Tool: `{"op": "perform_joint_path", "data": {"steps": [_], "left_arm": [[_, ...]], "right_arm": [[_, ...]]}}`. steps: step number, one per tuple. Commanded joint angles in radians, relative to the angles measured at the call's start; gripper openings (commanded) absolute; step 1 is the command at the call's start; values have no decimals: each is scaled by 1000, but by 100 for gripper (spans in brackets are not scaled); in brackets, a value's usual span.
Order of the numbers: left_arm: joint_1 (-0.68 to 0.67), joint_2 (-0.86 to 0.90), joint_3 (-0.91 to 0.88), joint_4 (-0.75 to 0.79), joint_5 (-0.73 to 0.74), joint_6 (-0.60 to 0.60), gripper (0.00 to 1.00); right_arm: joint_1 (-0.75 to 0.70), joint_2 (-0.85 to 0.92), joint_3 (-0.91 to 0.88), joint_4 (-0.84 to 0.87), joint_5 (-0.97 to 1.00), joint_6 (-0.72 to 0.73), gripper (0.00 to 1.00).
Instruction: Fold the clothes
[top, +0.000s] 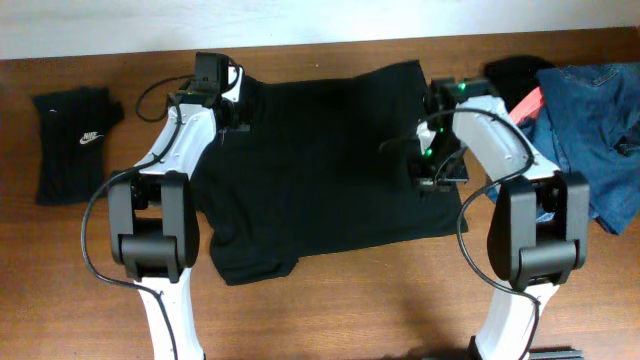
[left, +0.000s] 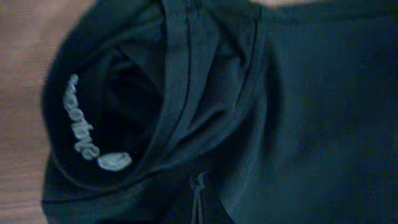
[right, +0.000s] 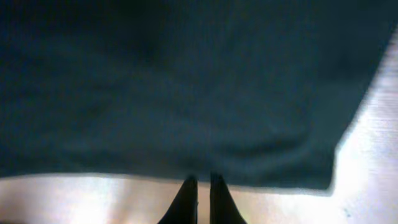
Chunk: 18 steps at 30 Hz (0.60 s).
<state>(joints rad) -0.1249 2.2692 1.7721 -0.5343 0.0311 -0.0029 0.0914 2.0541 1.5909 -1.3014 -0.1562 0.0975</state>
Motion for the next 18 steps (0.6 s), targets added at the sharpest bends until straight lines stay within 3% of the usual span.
{"op": "perform_joint_path", "data": {"steps": [1, 7, 18], "left_arm": [[3, 8, 18, 19, -53, 28, 0], [3, 21, 18, 61, -54, 65, 0], [3, 87, 18, 119, -55, 65, 0]], "right_arm": [[0, -43, -86, 80, -39, -19, 4], [0, -43, -187, 212, -39, -19, 4], [0, -43, -223, 263, -39, -18, 4]]}}
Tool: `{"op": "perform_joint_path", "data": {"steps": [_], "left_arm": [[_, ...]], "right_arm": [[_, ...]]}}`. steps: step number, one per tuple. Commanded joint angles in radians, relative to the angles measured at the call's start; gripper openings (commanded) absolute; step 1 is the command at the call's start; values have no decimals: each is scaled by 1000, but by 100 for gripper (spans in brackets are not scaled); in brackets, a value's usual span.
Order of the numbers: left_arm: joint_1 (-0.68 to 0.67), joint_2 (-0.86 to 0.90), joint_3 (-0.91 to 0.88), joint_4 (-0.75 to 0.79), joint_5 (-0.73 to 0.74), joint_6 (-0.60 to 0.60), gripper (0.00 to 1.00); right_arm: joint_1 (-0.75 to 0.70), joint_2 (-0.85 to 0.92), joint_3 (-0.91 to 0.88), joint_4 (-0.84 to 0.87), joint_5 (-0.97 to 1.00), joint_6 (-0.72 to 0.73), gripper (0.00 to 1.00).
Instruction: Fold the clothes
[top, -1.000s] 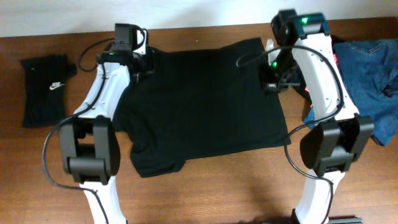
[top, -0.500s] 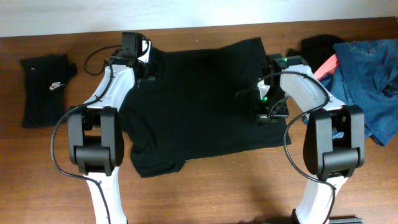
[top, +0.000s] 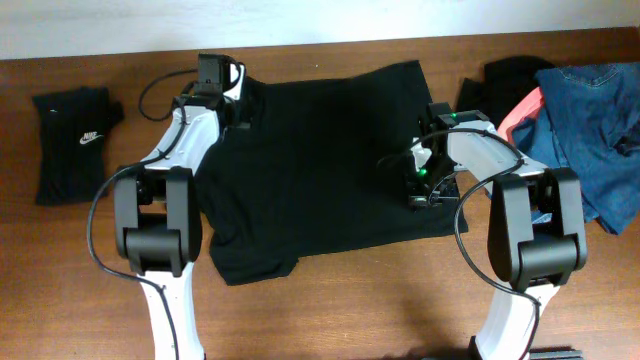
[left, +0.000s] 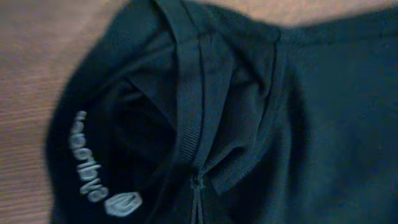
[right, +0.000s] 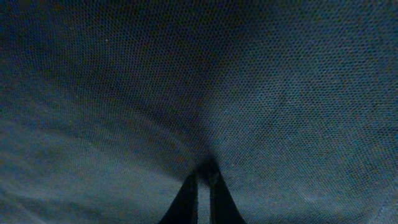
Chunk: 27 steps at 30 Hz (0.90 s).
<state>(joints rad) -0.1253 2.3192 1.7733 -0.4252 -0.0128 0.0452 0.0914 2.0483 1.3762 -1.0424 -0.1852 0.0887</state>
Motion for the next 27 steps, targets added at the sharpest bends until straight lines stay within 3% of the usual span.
{"op": "perform_joint_path", "data": {"steps": [1, 18, 27], "left_arm": [[3, 40, 17, 14, -11, 17, 0], [3, 137, 17, 134, -68, 77, 1], [9, 139, 66, 162, -173, 137, 1]], "right_arm": [[0, -37, -8, 4, -10, -10, 4], [0, -37, -8, 3, -10, -9, 4], [0, -37, -23, 4, -2, -10, 4]]}}
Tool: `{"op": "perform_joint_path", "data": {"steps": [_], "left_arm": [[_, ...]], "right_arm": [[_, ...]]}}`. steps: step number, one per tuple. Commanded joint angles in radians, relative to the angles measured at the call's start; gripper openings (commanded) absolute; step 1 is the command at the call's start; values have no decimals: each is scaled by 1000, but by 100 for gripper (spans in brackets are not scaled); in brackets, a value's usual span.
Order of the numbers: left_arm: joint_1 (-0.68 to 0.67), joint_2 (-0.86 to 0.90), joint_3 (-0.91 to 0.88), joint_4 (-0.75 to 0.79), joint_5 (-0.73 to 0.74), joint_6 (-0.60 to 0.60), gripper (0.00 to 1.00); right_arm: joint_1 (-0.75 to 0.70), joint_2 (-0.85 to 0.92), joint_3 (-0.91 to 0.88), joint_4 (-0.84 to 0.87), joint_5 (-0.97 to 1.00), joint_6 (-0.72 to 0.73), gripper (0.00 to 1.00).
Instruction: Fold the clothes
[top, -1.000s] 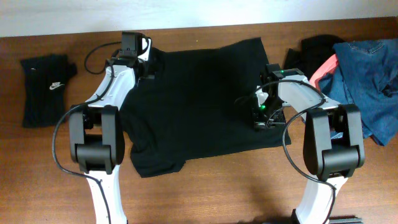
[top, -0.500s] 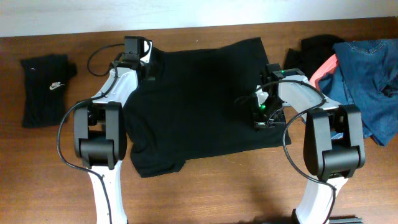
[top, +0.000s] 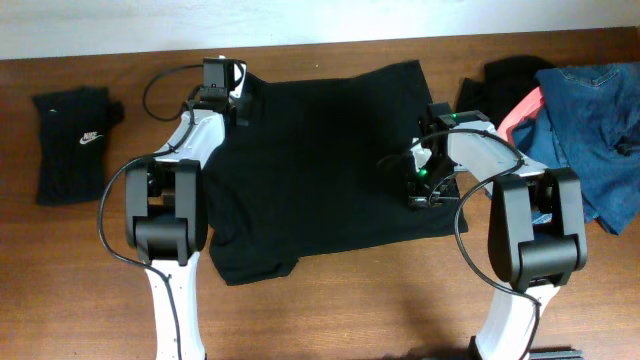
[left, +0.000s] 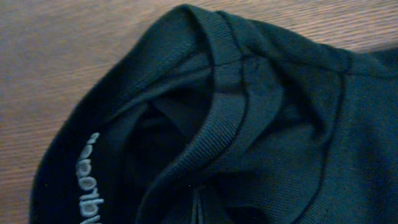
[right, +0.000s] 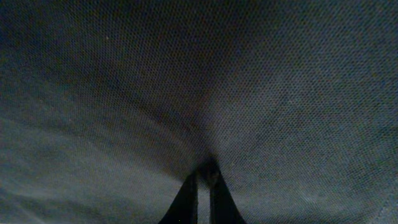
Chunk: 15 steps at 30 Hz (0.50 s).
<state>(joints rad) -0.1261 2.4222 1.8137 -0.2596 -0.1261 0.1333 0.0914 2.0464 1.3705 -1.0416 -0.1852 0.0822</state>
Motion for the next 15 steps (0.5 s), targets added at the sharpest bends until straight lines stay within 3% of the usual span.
{"op": "perform_joint_path", "data": {"steps": [1, 7, 12, 15], "left_arm": [[12, 36, 31, 0, -68, 55, 1], [34, 36, 83, 8, -111, 85, 1], [40, 36, 206, -75, -111, 93, 10], [39, 35, 318, -163, -111, 92, 29]], "right_arm": [[0, -35, -20, 6, -2, -3, 4], [0, -35, -34, 14, -2, -3, 4], [0, -35, -34, 26, -2, -3, 4], [0, -35, -34, 25, -2, -3, 4]]}}
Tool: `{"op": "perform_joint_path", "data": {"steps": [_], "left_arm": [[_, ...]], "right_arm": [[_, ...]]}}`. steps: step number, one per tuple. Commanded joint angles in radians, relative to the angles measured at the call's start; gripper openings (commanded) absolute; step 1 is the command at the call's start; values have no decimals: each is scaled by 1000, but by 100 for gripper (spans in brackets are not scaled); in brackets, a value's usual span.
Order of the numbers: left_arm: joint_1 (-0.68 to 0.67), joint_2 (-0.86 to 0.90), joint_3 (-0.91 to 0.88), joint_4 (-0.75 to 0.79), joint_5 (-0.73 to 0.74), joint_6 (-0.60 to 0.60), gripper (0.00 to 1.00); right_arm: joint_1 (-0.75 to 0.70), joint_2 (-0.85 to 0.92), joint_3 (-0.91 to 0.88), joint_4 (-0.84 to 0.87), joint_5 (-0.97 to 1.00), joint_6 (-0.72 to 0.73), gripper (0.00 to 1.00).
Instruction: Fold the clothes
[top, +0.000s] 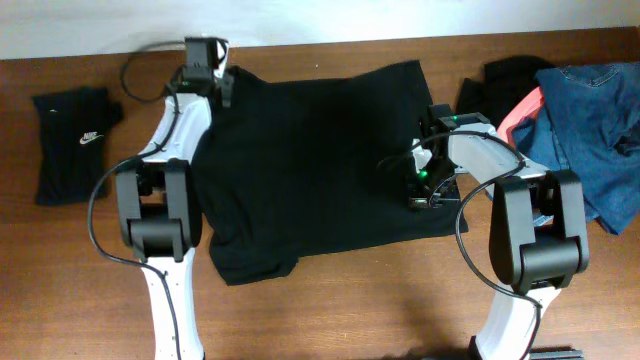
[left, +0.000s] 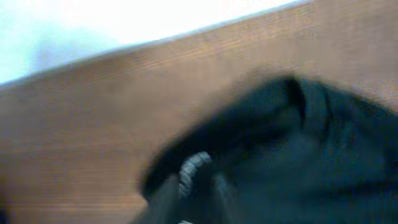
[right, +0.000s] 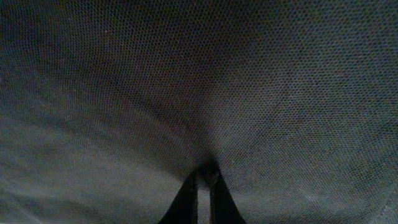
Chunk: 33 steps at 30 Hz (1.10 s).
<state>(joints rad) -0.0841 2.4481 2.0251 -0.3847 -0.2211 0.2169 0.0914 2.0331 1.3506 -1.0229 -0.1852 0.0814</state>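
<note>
A black shirt (top: 310, 170) lies spread flat on the wooden table (top: 350, 310). My left gripper (top: 218, 82) is at the shirt's far left corner, by the collar. In the blurred left wrist view its fingers (left: 165, 196) stand apart, open, with the collar's grey label (left: 193, 168) between them (left: 193, 198). My right gripper (top: 418, 195) is at the shirt's right edge. In the right wrist view it (right: 204, 182) is shut on a pinch of the black mesh fabric (right: 199, 81), which fills the frame.
A folded black garment with a white logo (top: 75, 140) lies at the far left. At the right end sits a pile: blue jeans (top: 590, 110), a black piece (top: 510, 72) and a coral piece (top: 525, 105). The table's far edge meets a white wall (top: 300, 15).
My left gripper has moved back and to the left, off the collar fold, and its fingers now stand apart. Its view now takes in bare table and wall. The right gripper still holds the fabric.
At first my left gripper was pinched shut at the collar while the right gripper was shut beside the shirt's right edge. The right gripper then took a pinch of the fabric and stayed. The left gripper stood further back along the collar each time, and is now open.
</note>
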Motion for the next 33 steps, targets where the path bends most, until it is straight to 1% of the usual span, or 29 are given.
{"op": "perform_joint_path", "data": {"steps": [1, 2, 4, 5, 7, 8, 9, 11, 14, 17, 19, 21, 22, 23, 24, 25, 29, 33], "left_arm": [[-4, 9, 149, -77, -16, 4, 33], [-5, 6, 203, -128, -15, 0, 36], [-8, 0, 312, -229, -16, -22, 46], [-8, -7, 375, -287, -15, -53, 52], [-7, -24, 494, -396, -14, -136, 59], [-7, -34, 550, -449, -11, -174, 61], [-8, -45, 612, -507, -11, -222, 62], [-8, -74, 718, -619, -7, -301, 64], [-8, -128, 843, -813, 1, -411, 68], [-13, -178, 919, -1012, 53, -454, 68], [-21, -203, 939, -1124, 83, -474, 68], [-33, -222, 941, -1220, 114, -475, 68], [-43, -227, 941, -1266, 123, -475, 69], [-55, -230, 941, -1303, 125, -475, 69], [-64, -233, 935, -1303, 151, -449, 67], [-78, -238, 927, -1303, 193, -421, 65], [-145, -253, 920, -1303, 301, -405, 64], [-224, -299, 867, -1303, 271, -406, 63]], "right_arm": [[0, -22, -14, 6, -2, -2, 4], [0, -22, -14, 6, -2, -2, 4], [0, -23, -13, 7, -2, -3, 4], [-1, -23, -13, 10, -2, -3, 4], [-1, -24, 0, 10, -3, -3, 5], [-1, -27, 12, 7, -6, -3, 8], [-1, -34, 28, 0, -9, -3, 15], [-1, -54, 74, -32, -14, -3, 25], [-1, -108, 174, -110, -17, -25, 32], [-1, -179, 262, -181, -17, -26, 38], [-1, -240, 308, -226, -16, -26, 51], [-1, -297, 329, -259, -16, -25, 69], [-1, -328, 331, -271, -16, -25, 76], [-1, -361, 331, -285, -16, -25, 79], [-1, -386, 331, -300, -16, -25, 81], [-1, -409, 331, -315, -16, -25, 81], [-1, -481, 331, -392, -3, -25, 82], [-1, -515, 331, -462, 18, -25, 82]]}}
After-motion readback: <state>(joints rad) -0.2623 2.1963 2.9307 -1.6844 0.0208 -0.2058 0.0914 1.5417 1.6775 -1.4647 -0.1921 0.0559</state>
